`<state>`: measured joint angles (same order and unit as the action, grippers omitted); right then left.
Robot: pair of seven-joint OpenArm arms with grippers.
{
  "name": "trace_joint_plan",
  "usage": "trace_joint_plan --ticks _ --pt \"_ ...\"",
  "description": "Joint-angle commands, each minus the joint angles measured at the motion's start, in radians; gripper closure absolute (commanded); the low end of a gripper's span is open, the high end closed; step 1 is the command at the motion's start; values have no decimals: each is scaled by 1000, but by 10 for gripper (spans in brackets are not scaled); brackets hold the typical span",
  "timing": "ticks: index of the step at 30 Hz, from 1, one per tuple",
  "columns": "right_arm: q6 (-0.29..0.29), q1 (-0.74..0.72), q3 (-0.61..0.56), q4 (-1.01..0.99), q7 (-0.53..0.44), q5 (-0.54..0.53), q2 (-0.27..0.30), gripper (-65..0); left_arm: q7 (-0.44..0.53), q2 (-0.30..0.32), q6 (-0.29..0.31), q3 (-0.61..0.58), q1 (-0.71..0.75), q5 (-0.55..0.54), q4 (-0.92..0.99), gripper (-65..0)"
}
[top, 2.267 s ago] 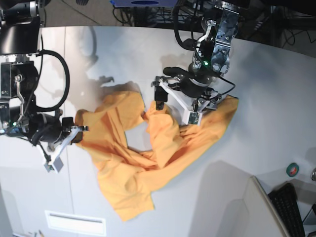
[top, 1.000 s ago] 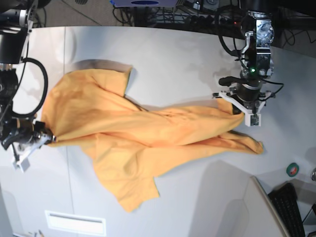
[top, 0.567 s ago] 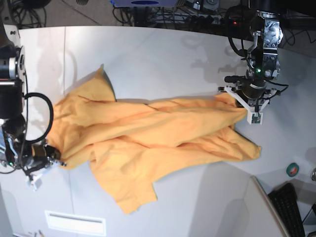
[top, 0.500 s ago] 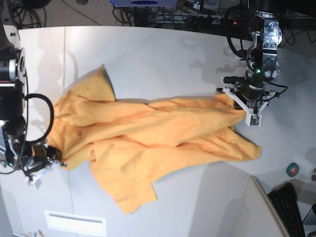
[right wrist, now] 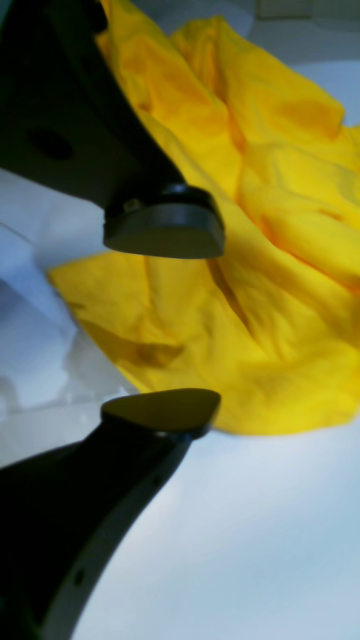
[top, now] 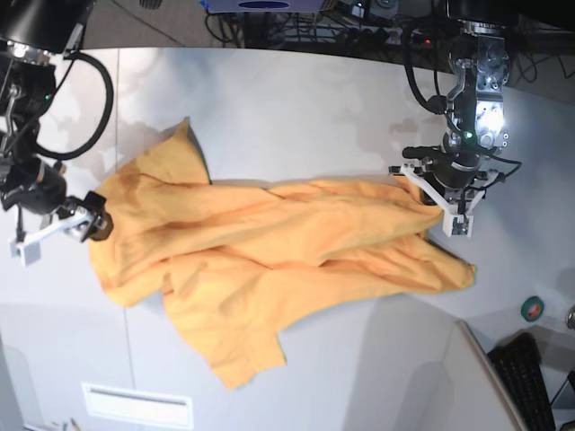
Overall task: Layout the t-shirt on the table in an organized manner, then fold the t-shirt properly
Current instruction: 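Regrasp the shirt edge with the right gripper and lift it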
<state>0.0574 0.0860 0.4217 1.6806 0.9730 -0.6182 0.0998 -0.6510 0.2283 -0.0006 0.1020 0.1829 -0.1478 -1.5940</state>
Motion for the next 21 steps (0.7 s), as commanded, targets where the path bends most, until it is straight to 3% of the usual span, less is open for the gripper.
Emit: trace_joint_plan --ticks 1,6,15,18,21 --pt "-15 18 7 10 -7 4 -7 -375 17 9 -5 3 -12 0 -18 0" --pt "-23 73 3 -3 -6 7 -73 -375 15 9 -5 3 -12 0 -18 0" --pt "-43 76 -44 -142 -9 1 -76 -365 13 9 -5 2 -9 0 -18 0" --pt "-40 71 -44 -170 -6 -2 -76 -264 13 7 -5 2 -9 0 -18 0" --pt "46 62 -44 -195 -1 -2 -76 -108 13 7 -5 2 -10 0 -19 0"
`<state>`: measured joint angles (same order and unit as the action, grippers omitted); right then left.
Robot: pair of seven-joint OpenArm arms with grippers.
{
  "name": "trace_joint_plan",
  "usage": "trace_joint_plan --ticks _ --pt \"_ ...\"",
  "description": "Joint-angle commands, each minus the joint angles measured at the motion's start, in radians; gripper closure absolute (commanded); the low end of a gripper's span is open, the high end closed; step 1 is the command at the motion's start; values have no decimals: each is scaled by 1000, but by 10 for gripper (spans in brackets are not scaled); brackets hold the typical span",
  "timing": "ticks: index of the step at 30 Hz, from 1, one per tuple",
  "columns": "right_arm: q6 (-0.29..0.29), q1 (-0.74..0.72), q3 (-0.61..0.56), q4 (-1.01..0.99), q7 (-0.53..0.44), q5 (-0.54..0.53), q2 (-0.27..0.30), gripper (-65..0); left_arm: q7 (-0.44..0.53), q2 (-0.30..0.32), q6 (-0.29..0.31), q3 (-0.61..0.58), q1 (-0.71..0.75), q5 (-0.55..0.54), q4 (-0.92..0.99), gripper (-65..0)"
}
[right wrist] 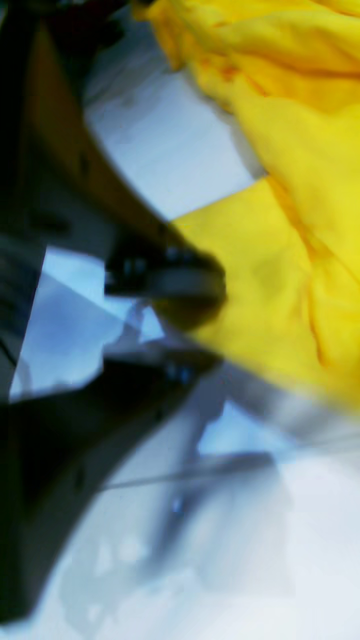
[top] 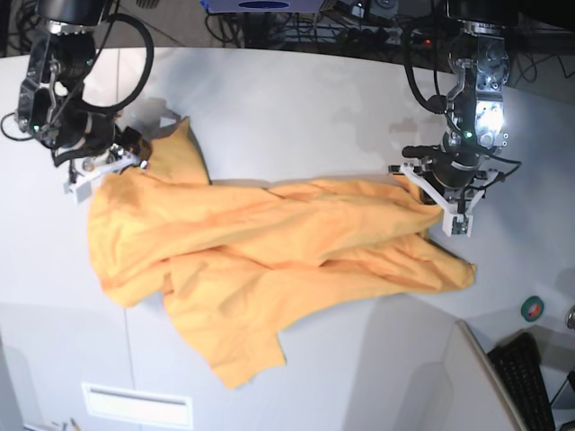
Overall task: Layout the t-shirt on the table in an organized manner, then fold the t-shirt properly
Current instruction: 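Regrasp the shirt edge with the right gripper and lift it, then move the left gripper to grasp the shirt's bunched edge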
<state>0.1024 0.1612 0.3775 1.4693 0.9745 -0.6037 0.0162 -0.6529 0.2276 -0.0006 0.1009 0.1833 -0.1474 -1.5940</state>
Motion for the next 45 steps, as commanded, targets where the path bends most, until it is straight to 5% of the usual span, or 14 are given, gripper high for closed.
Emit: trace_joint_plan --ticks 1,2,7,13,21,29,35,45 --pt "40 -24 2 12 1 -17 8 -59 15 8 -5 3 -11 -1 -19 0" --pt "64 -28 2 1 1 -17 8 -9 15 8 -5 3 -11 -1 -19 0" --pt "81 -36 8 -8 21 -17 14 0 11 11 -5 3 -11 -1 -19 0" --pt "81 -59 10 1 139 -17 84 0 -233 10 -5 4 -89 1 -93 0" --pt "81 -156 1 1 223 -9 141 0 -423 16 -5 -92 -288 9 -7 0" --pt "79 -245 1 1 252 -8 170 0 -434 16 -5 -244 -414 9 249 0" --pt "79 -236 1 -2 246 -8 193 0 -433 25 -5 -332 -338 9 191 0" --pt "79 -236 1 -2 246 -8 192 0 -433 39 -5 -425 -186 1 -115 -339"
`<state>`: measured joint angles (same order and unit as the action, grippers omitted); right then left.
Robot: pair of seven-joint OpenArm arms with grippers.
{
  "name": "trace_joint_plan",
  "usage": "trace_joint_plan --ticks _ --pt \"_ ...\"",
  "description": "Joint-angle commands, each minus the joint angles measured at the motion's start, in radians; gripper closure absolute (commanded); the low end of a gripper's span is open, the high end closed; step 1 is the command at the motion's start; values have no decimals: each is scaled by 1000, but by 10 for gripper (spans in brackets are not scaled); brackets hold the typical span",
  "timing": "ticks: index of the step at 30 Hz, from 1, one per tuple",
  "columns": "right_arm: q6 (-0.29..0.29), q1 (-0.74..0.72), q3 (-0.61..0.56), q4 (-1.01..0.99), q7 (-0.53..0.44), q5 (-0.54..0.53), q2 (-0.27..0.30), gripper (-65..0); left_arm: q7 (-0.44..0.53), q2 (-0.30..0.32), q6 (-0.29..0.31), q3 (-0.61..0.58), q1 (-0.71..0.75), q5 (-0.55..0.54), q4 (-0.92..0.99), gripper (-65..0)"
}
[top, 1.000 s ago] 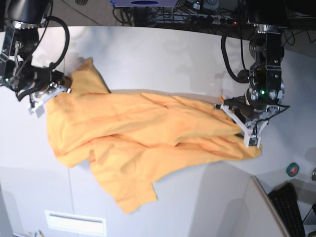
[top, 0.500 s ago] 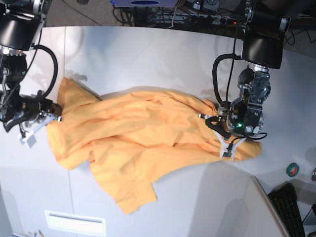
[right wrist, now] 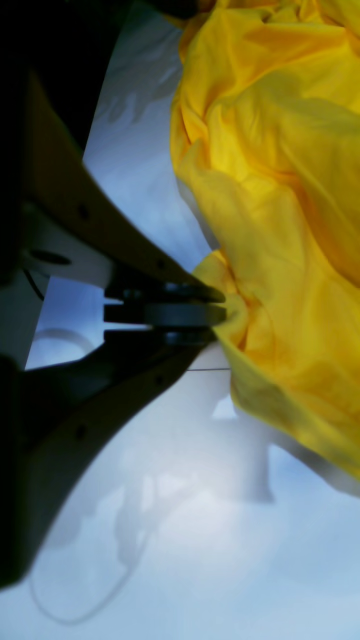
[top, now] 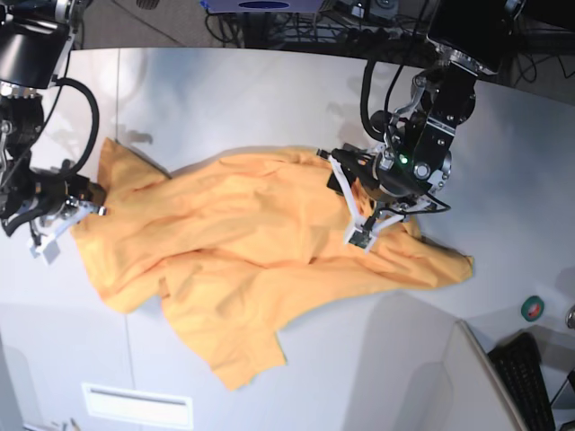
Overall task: Layout the t-shirt on the table in an organized manner, then fold the t-shirt properly
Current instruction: 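Move the left gripper to grasp the shirt's bunched edge, then pull the shirt edge with the left gripper away from the right gripper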
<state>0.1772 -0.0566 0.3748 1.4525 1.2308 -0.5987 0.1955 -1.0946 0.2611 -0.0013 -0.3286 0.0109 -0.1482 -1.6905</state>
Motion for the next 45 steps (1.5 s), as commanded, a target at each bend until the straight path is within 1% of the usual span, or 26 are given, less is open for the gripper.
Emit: trace_joint_plan --ticks 1,2,5,7,8,10,12,13,15,19,21,23,25,27,33,38,39,40,43,44,45 --pt "5 -18 3 15 -10 -13 12 0 9 5 -4 0 -1 0 -47 -359" --pt "5 -18 3 15 -10 -13 14 0 9 4 -4 3 16 0 -79 -369" --pt "5 -18 3 15 -10 -13 15 0 9 4 -4 24 83 6 -173 -367" --pt "5 -18 6 15 -10 -13 15 0 15 -4 -4 102 160 0 -213 -367" --pt "5 -18 6 15 -10 -13 15 0 41 -10 -4 151 205 0 -228 -367" --pt "5 -18 5 15 -10 -13 15 0 167 -41 -4 245 306 0 -231 -365" --pt "5 -18 3 15 -10 -13 15 0 328 -56 -4 317 395 0 -204 -365" --pt "5 -18 3 15 -10 -13 15 0 406 -61 -4 340 433 0 -179 -365" --pt "5 -18 3 15 -10 -13 15 0 537 -59 -4 349 482 0 -107 -365" --pt "5 -22 3 15 -10 -13 14 0 689 -72 -4 349 484 -1 80 -365" --pt "5 -24 3 15 -10 -13 14 0 793 -113 -4 360 466 -1 160 -365" --pt "5 -24 3 15 -10 -13 14 0 864 -131 -4 360 456 -1 215 -365" --pt "5 -24 3 15 -12 -13 14 0 907 -145 -4 349 432 -1 263 -365" --pt "5 -24 3 15 -12 -13 14 0 930 -177 -4 359 407 -1 303 -365" --pt "5 -24 3 15 -12 -13 15 0 930 -222 -4 359 323 -1 372 -365" --pt "5 -24 3 15 -12 -13 15 0 930 -225 -4 352 277 -1 402 -359" --pt "5 -24 3 15 -12 -13 15 0 930 -225 -4 352 275 -1 405 -334" --pt "5 -24 5 15 -12 -13 15 0 930 -225 -4 355 271 -1 407 -281" --pt "5 -24 8 15 -15 -13 15 0 924 -220 -4 359 266 -1 413 -36" --pt "5 -24 6 15 -29 -13 15 0 924 -219 -4 360 266 -1 415 0" --pt "5 -21 3 15 -46 -13 15 0 924 -217 -4 369 269 -3 412 0"
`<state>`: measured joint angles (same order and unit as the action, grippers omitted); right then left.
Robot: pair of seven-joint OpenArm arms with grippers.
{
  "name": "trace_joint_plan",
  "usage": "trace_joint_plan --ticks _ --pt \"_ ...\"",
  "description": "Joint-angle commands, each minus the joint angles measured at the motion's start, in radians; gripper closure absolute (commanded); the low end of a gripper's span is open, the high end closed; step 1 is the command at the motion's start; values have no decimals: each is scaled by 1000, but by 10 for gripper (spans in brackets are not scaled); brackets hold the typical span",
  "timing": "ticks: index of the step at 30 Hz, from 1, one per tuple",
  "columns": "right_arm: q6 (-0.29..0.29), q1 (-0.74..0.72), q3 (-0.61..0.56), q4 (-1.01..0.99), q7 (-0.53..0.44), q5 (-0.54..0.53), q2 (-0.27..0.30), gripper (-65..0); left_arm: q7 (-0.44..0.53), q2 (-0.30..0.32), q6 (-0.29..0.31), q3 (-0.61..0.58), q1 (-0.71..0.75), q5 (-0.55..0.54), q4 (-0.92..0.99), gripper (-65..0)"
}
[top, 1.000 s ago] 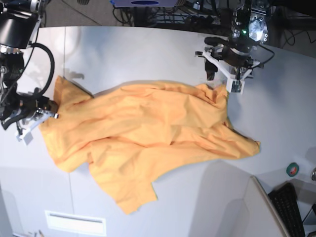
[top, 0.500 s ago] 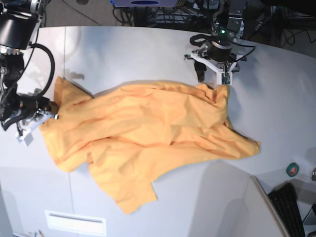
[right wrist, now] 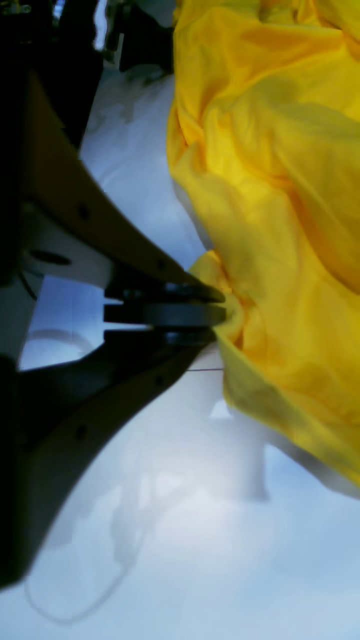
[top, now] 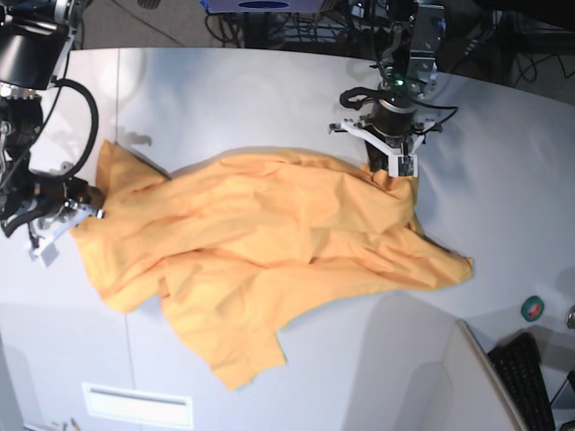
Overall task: Layout the t-shirt on the table in an organized manner, then fold the t-shirt properly
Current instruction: 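Pull the shirt edge with the left gripper away from the right gripper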
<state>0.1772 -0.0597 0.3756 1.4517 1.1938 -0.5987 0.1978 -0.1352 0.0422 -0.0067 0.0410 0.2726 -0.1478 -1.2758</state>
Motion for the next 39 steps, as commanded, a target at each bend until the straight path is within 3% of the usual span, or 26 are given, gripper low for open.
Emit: trace_joint_plan --ticks 1,7,11,14,19,24,31,39 --pt "5 -15 3 16 -21 -13 15 0 -37 2 1 27 12 -3 -14 0" --pt "5 14 3 -12 -22 -13 15 0 -39 8 1 225 130 0 -152 0" --pt "5 39 3 -4 -21 -16 6 0 -53 72 1 294 210 0 -212 0" --pt "8 54 3 -4 -19 -19 4 0 -142 107 1 330 231 -2 -242 0" --pt "12 100 3 -3 -19 -20 7 0 -263 109 6 379 250 -2 -307 0" --pt "14 148 3 22 -19 -20 6 0 -300 103 96 371 254 -2 -351 0" --pt "14 166 12 214 -19 -20 13 0 -511 104 106 369 92 -2 -519 0" --pt "8 -71 4 217 45 -14 44 0 -794 111 106 293 -283 9 -543 0"
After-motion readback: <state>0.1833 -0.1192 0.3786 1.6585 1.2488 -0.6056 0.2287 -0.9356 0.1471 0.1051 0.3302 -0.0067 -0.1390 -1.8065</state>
